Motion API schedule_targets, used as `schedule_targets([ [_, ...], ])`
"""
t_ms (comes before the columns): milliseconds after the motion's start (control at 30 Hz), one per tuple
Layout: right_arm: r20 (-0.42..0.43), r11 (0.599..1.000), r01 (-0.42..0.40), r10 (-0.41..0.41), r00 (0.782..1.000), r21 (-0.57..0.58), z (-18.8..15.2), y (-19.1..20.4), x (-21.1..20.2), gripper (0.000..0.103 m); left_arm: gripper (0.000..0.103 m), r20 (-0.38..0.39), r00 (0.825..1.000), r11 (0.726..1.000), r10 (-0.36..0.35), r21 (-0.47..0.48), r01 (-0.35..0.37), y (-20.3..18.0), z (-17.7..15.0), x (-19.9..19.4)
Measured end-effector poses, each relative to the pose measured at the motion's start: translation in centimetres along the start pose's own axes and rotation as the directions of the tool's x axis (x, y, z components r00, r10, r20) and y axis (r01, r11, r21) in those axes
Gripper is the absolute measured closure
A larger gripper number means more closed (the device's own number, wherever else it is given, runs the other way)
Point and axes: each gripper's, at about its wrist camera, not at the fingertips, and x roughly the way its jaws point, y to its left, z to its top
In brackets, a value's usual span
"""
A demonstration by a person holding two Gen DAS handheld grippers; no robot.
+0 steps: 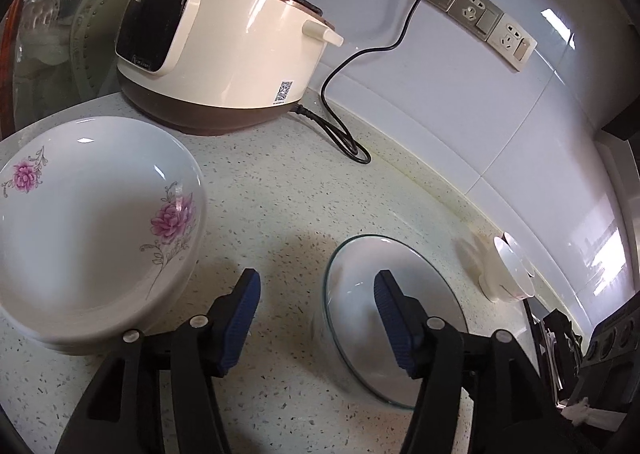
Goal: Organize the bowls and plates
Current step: 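Move both open tools back toward the remaining white bowls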
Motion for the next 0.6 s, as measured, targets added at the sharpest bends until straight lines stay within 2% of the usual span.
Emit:
schedule_targets([
  [200,0.025,0.999,-0.027,0.026,0.999,0.037,0.3,-0.5,-0.7,0.051,0.029,0.036,0.999,1.0,-0.002,0.01,0.002,-0.1,0.0,-0.6],
  [400,0.06,0.991,-0.082,0.076,0.995,0.103,0.6,-1.8,-1.6,0.041,0.028,0.083,0.996,0.999,-0.01,0.032,0.008,-0.6,-0.1,-1.5],
  [467,0.074,0.983,-0.116,0.107,0.992,0.14,0.8,-2.9,-2.2,0.035,0.026,0.119,0.993,0.999,0.005,0.05,-0.011,-1.1,-0.3,-2.2],
  [533,0.092,0.981,-0.107,0.093,0.991,0.161,1.1,-4.1,-3.0,0.033,0.018,0.157,0.987,0.996,0.025,0.08,-0.038,-2.0,-0.6,-3.1],
  [600,0.127,0.984,-0.068,0.048,0.991,0.162,1.8,-5.3,-4.2,0.031,0.018,0.192,0.981,0.99,0.019,0.131,-0.045,-3.6,-0.6,-4.0],
])
